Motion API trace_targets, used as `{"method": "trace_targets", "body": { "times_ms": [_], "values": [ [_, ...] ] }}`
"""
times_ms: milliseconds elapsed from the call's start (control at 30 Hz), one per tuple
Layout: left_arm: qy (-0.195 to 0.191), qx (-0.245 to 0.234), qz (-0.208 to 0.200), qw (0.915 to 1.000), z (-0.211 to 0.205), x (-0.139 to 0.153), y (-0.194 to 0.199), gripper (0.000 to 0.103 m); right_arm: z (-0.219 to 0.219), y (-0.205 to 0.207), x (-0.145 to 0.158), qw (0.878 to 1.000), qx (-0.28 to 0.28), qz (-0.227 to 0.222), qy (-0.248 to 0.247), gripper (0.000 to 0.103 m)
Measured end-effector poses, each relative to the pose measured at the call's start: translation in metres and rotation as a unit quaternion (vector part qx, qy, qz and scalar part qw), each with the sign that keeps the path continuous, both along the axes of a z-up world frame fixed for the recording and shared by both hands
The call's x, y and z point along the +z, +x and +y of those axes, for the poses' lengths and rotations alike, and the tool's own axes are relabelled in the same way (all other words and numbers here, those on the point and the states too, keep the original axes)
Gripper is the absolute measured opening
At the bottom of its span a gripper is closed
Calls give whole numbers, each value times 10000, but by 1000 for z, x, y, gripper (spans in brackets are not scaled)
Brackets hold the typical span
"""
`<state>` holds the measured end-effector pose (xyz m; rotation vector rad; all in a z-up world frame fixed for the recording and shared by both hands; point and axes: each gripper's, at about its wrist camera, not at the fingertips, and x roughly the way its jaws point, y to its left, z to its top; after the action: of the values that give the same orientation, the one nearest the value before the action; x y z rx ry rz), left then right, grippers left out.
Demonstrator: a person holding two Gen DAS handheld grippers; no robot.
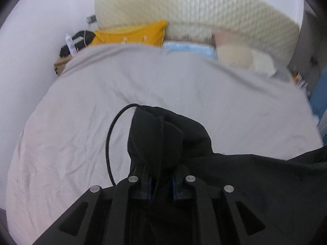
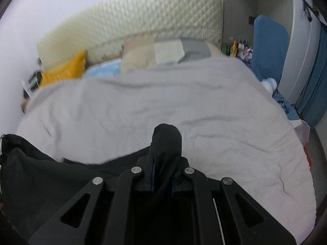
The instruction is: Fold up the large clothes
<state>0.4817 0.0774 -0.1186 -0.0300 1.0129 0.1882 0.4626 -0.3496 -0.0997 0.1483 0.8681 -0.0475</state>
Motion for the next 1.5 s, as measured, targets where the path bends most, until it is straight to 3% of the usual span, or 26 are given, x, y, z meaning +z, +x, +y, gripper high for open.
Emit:
{"method": "trace_targets", "body": {
  "times_ms": [133, 267, 333, 400, 433, 533, 667, 733, 833, 933, 1000, 1100, 1400, 1500],
  "values": [
    [-211, -33, 442, 9988, 7, -46, 13, 19, -2, 11, -50, 9994, 87, 347, 5, 13],
    [-661, -3, 652, 9957, 26, -49, 12, 28, -13, 10, -66, 9983, 14, 472, 347, 22],
    [-799, 16, 795, 9936, 27, -46, 9, 30, -17, 4, -60, 9981, -37, 425, 442, 35],
    [-1055, -79, 746, 9916, 35, -31, -3, 44, -21, -11, -45, 9981, 5, 290, 542, 76],
    [-1099, -140, 679, 9915, 40, -26, -6, 54, -22, -15, -40, 9980, 10, 199, 607, 82],
    [-1150, -274, 209, 9928, 44, 12, -33, 71, -19, -41, -12, 9973, 84, -96, 723, 83],
    [-856, -520, -722, 9923, 32, 66, -99, 78, 1, -90, 28, 9947, 195, -733, 696, 83],
    [-875, -715, -974, 9888, 16, 75, -124, 81, 16, -121, 39, 9902, 290, -1034, 888, 83],
    [-1098, -1186, -1083, 9809, -20, 57, -163, 82, 48, -150, 30, 9893, 488, -1140, 774, 83],
    [-705, -1418, -1036, 9819, -64, 24, -175, 82, 89, -163, -6, 9912, 779, -945, 509, 84],
    [-261, -1370, -980, 9854, -89, -1, -166, 82, 106, -160, -27, 9926, 905, -796, 172, 84],
    [28, -1261, -1162, 9852, -103, -15, -151, 82, 112, -152, -40, 9911, 891, -972, -172, 86],
    [189, -1211, -1020, 9872, -121, -41, -81, 85, 105, -83, -74, 9955, 824, -460, -44, 102],
    [18, -1208, -1027, 9873, -119, -54, -64, 88, 101, -70, -85, 9955, 854, -403, 109, 103]
  ]
}}
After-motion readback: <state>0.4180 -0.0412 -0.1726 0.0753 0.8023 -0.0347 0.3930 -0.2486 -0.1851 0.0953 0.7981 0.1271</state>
